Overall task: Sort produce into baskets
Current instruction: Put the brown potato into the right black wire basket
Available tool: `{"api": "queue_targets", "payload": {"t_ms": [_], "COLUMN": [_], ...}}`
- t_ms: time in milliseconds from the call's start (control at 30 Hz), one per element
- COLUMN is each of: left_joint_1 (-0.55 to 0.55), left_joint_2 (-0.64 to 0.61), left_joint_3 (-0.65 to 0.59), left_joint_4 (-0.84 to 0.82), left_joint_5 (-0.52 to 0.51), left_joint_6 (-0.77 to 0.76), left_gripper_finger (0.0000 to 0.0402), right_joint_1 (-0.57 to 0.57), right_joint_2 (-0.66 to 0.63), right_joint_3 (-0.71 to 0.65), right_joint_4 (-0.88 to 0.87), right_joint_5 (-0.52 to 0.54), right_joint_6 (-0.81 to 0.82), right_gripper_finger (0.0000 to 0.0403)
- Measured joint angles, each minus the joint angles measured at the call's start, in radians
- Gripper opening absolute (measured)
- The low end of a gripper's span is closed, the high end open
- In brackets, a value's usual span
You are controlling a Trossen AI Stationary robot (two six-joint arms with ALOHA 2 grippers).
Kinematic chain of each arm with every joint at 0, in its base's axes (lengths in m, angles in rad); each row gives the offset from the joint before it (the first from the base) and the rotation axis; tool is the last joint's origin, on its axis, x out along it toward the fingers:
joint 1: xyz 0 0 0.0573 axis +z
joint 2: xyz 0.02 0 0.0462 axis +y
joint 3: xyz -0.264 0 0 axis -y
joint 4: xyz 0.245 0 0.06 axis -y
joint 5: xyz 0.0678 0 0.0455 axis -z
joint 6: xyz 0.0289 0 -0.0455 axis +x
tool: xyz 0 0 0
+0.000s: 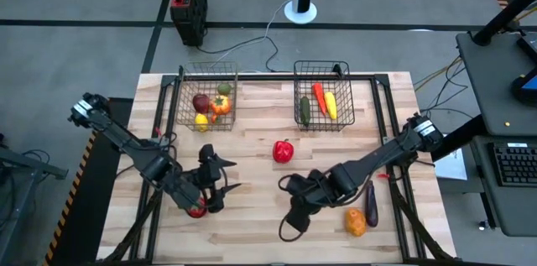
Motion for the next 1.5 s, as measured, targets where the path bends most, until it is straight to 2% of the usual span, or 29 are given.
{"api": "queue_targets", "payload": {"t_ms": [167, 300, 533, 800, 1000, 1233, 1500], "left_joint_1": [0.0, 0.0, 0.0, 0.0, 0.0, 0.001, 0.001], "left_joint_2": [-0.038, -0.043, -0.043, -0.043, -0.042, -0.042, -0.042], "left_joint_3": [0.023, 0.053, 0.071, 0.078, 0.077, 0.076, 0.075], "left_joint_4": [-0.044, -0.089, -0.098, -0.116, -0.126, -0.126, -0.126], "left_joint_5": [-0.002, -0.032, -0.034, -0.036, -0.057, -0.066, -0.068], "left_joint_6": [0.036, 0.037, 0.089, 0.089, 0.089, 0.089, 0.089], "left_gripper_finger": [0.0279, 0.0279, 0.0279, 0.0279, 0.0279, 0.0279, 0.0279], "right_joint_1": [0.029, 0.054, 0.124, 0.217, 0.259, 0.263, 0.275], "right_joint_2": [0.0, 0.0, 0.0, 0.0, -0.006, -0.009, -0.062], "right_joint_3": [-0.001, -0.001, -0.001, -0.014, -0.045, -0.062, -0.11], "right_joint_4": [-0.062, -0.185, -0.461, -0.504, -0.482, -0.477, -0.432], "right_joint_5": [-0.171, -0.293, -0.38, -0.383, -0.292, -0.269, -0.161], "right_joint_6": [0.114, 0.217, 0.323, 0.465, 0.519, 0.522, 0.524], "right_gripper_finger": [0.0317, 0.0313, 0.0318, 0.0337, 0.0353, 0.0354, 0.0354]}}
